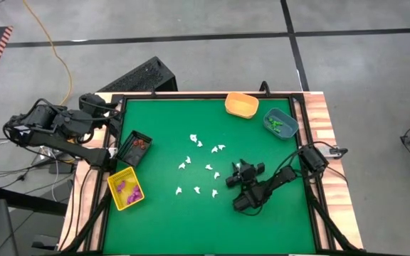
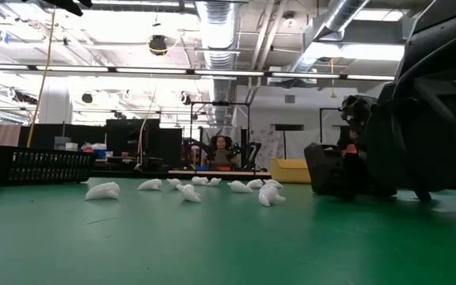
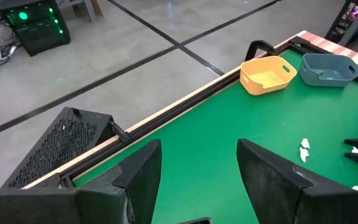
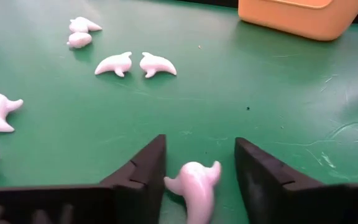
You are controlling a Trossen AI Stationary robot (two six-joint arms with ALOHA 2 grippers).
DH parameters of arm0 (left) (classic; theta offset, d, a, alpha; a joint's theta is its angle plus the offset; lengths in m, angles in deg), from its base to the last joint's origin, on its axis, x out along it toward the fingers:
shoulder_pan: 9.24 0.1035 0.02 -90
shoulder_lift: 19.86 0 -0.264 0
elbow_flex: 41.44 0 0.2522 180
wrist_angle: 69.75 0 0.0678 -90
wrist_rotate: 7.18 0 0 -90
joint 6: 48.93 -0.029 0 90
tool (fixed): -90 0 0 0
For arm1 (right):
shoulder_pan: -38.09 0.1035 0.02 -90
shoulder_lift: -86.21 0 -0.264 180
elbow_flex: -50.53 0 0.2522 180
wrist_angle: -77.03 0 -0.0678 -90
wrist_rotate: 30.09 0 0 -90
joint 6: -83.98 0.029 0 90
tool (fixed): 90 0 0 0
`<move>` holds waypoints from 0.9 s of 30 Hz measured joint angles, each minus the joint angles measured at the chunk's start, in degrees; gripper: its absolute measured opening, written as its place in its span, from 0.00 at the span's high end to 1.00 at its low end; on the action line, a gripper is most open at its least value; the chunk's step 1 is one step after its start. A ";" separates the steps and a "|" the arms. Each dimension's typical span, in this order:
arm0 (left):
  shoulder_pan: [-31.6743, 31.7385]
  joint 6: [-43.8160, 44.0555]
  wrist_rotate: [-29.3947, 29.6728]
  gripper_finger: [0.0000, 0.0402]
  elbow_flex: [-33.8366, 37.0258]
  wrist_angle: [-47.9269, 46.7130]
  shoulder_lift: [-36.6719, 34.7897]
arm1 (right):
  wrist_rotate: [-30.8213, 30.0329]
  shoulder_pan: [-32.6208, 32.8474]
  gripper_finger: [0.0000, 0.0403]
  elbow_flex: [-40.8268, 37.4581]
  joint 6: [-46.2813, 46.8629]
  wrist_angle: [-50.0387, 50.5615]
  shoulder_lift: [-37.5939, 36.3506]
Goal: Sort Halloween decoration
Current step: Put the white ghost toy into the light orange bin
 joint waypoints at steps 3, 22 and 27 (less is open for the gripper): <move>0.00 0.36 0.16 0.50 0.00 0.00 0.00 | 0.00 -0.02 0.65 0.00 0.01 0.06 0.04; 0.00 1.26 1.50 0.50 0.00 0.00 0.00 | 2.71 -0.22 0.80 9.18 6.65 17.37 0.37; -0.02 1.12 2.32 0.50 0.00 0.00 0.00 | 4.71 -0.74 0.80 14.74 9.62 26.64 0.16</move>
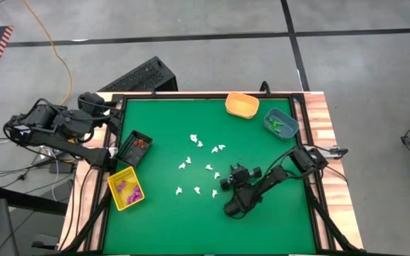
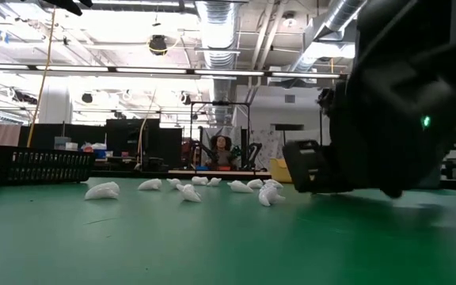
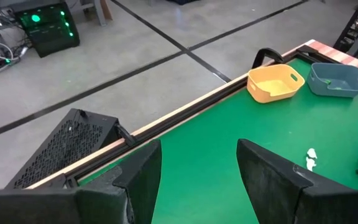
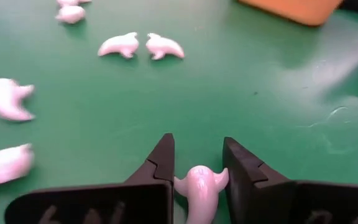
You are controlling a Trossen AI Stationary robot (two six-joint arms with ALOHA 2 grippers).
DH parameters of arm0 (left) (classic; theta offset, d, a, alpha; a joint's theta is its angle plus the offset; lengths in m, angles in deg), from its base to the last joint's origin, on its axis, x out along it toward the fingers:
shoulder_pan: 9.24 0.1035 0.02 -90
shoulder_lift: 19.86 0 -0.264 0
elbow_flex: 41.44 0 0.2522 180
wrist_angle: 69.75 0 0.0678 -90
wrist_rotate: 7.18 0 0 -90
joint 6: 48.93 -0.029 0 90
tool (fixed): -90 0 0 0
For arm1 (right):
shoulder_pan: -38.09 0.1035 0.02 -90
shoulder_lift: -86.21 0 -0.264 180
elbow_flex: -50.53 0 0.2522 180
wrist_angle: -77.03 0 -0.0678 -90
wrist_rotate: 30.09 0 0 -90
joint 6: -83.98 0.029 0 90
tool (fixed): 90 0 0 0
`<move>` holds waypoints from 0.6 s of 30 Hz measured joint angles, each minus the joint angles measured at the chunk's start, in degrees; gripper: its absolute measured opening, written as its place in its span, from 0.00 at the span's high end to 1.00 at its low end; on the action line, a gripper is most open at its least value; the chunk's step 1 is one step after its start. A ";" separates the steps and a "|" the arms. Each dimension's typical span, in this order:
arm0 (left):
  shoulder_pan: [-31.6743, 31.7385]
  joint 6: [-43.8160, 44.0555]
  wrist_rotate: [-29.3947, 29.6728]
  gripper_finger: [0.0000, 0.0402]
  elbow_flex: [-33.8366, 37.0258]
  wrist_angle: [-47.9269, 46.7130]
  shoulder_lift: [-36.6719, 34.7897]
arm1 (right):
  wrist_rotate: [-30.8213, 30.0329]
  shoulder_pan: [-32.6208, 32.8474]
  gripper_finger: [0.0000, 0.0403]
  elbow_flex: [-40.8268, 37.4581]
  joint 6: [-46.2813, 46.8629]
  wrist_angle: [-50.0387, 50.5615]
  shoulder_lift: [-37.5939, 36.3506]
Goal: Sort Halloween decoration
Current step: Put the white ghost toy into the light orange bin
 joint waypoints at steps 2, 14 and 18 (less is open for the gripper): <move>0.00 -0.04 0.38 0.50 0.00 -0.04 0.00 | -0.18 0.03 0.80 0.71 0.22 0.47 -0.85; 0.02 -1.72 0.52 0.50 0.00 -1.66 -0.02 | -4.18 -5.44 0.80 0.78 0.40 10.97 -12.55; 0.01 -2.69 0.11 0.50 0.00 -1.66 -0.02 | -7.72 -10.52 0.80 0.78 -3.21 16.76 -20.28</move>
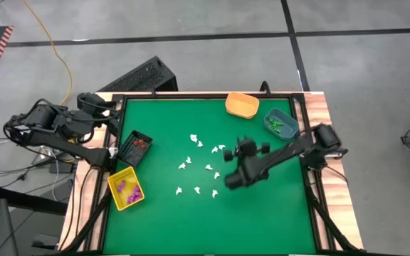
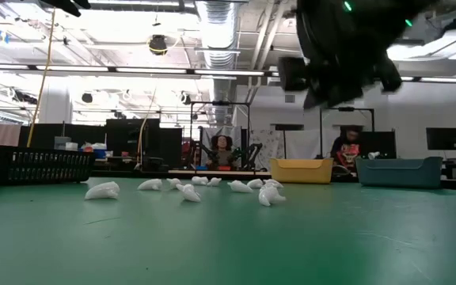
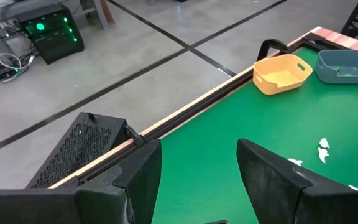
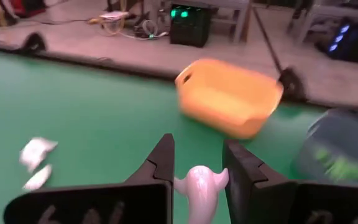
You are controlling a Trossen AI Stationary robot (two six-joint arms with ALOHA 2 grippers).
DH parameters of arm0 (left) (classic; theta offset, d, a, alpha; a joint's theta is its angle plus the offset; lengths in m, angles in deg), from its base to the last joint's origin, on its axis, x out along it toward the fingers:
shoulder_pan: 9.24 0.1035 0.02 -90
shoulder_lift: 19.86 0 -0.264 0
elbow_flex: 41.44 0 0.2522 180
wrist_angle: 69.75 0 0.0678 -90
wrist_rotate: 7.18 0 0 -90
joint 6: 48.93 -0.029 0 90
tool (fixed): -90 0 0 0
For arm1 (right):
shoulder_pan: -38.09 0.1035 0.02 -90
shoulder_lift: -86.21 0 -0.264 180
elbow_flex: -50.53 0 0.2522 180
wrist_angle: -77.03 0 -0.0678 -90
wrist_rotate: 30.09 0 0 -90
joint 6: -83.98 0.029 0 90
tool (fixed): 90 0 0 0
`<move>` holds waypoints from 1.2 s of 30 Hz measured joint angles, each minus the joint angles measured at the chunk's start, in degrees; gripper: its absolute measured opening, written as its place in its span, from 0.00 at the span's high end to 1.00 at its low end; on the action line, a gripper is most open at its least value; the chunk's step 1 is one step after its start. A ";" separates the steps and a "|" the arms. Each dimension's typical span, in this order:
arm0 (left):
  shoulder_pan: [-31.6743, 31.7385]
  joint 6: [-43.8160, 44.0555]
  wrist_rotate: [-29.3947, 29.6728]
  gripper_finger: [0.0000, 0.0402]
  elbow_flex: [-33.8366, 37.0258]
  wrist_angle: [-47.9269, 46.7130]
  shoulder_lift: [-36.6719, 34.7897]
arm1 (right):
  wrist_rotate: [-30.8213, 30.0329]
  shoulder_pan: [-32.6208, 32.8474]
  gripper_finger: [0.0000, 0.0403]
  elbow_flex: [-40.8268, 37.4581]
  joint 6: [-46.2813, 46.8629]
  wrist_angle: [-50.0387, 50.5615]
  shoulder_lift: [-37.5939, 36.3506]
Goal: Sort Halloween decoration
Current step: Put the white ghost toy into the light orange bin
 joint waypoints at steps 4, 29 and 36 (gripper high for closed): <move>0.01 0.04 -0.01 0.50 0.00 0.02 0.01 | -1.18 -6.84 0.79 0.00 -11.86 0.20 -8.27; -0.01 0.92 -1.30 0.50 0.00 0.05 0.00 | 49.46 -51.63 0.79 -0.02 -88.71 -41.48 -14.04; -0.01 2.21 -1.32 0.50 0.00 0.04 0.01 | 57.96 -54.77 0.79 -0.02 -89.50 -44.63 -6.15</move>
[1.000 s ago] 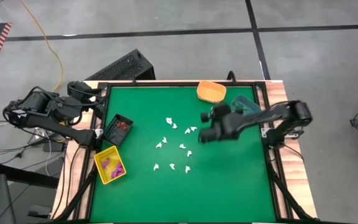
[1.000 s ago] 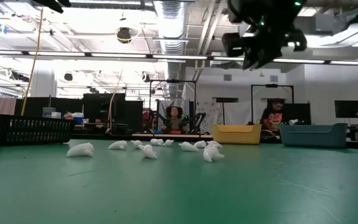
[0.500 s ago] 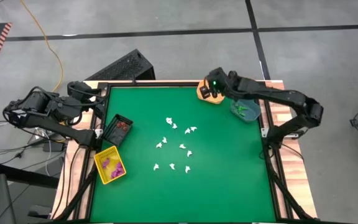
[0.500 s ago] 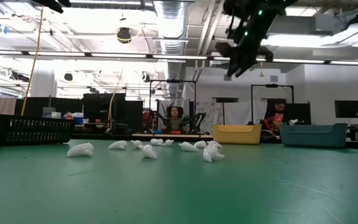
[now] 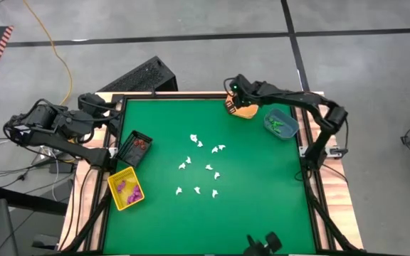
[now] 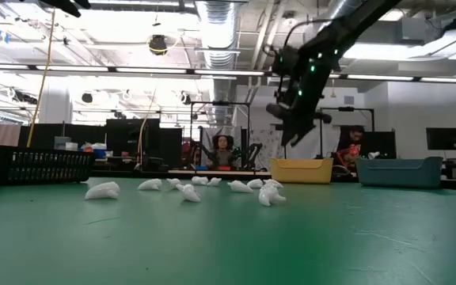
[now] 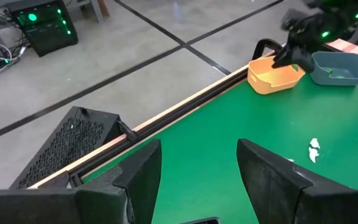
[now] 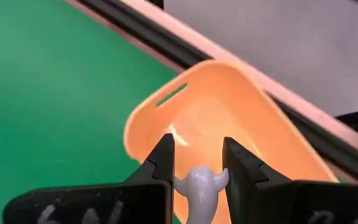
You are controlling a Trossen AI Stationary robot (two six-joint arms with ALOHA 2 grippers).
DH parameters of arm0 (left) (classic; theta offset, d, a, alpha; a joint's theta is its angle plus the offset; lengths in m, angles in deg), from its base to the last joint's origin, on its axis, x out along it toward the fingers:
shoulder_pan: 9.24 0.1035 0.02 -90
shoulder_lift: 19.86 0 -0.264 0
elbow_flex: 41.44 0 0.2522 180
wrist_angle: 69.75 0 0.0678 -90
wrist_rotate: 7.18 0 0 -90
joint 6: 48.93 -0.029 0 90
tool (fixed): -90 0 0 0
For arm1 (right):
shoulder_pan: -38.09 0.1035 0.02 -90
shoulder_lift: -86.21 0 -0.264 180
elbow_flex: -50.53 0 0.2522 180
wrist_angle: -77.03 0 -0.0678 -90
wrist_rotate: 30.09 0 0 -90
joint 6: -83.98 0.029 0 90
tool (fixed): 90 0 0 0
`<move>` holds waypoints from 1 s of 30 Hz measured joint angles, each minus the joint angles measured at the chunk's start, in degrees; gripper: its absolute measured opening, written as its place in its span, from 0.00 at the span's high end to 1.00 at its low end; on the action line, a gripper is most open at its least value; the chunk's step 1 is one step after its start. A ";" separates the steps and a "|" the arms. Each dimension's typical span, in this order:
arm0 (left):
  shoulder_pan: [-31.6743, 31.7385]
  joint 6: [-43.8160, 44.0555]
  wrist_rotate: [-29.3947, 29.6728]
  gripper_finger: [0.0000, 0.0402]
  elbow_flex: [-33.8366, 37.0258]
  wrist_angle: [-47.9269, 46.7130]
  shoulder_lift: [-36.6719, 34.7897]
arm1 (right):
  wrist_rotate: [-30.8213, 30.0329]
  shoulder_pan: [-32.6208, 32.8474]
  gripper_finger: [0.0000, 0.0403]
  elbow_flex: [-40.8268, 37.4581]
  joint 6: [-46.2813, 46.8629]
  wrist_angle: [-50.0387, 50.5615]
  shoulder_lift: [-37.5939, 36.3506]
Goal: Sort Halloween decoration
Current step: Put the white ghost toy into the light orange bin
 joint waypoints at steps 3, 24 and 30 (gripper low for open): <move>-0.01 0.59 -0.05 0.50 0.00 -0.02 -0.01 | 0.79 -0.63 0.79 -0.01 -1.03 -0.21 2.76; 0.01 0.59 0.11 0.50 0.00 -0.07 0.00 | 2.46 -2.34 0.43 -0.02 -0.19 -1.00 7.31; -0.01 0.63 0.25 0.50 0.00 -0.71 0.01 | 3.18 -2.06 0.44 -0.02 -1.88 -1.34 2.02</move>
